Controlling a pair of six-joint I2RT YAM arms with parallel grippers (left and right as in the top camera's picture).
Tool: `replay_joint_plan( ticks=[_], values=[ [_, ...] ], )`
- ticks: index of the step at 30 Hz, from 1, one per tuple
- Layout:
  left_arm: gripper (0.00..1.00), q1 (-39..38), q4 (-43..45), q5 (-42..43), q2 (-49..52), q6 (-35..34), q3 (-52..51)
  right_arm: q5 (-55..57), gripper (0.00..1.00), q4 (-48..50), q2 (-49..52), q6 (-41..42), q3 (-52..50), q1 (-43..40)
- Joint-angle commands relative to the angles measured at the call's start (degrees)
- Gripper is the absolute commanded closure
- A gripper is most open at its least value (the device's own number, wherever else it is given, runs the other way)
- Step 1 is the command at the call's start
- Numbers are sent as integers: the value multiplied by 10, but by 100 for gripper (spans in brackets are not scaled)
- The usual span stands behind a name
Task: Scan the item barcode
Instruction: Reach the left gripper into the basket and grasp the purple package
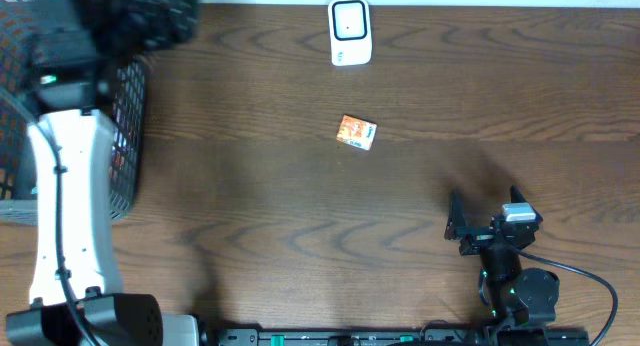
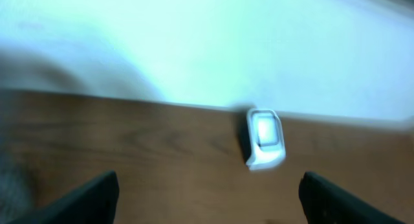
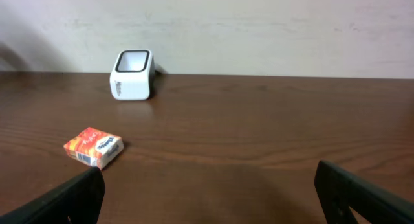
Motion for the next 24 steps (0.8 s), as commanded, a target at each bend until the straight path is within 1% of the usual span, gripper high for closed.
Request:
replay_joint_plan(
  ticks=[1, 3, 9, 11, 15, 19, 21, 24],
  values=[
    [0, 65, 21, -7, -25, -167, 9, 5, 1, -2, -2, 2, 0, -5],
    [1, 95, 29, -7, -28, -192, 9, 5, 1, -2, -2, 2, 0, -5],
    [1, 174, 27, -8, -29, -191, 9, 5, 1, -2, -2, 2, 0, -5],
    [2, 201, 20, -25, -29, -196, 9, 5, 1, -2, -2, 2, 0, -5],
    [2, 229, -44, -128, -26, -252, 9, 5, 1, -2, -2, 2, 0, -5],
    [2, 232, -114, -232, -8, -254, 8, 5, 1, -2, -2, 2, 0, -5],
    [2, 232, -137, -265, 5, -256, 3, 5, 1, -2, -2, 2, 0, -5],
    [2, 232, -163, -307, 30, -275, -3, 5, 1, -2, -2, 2, 0, -5]
  ],
)
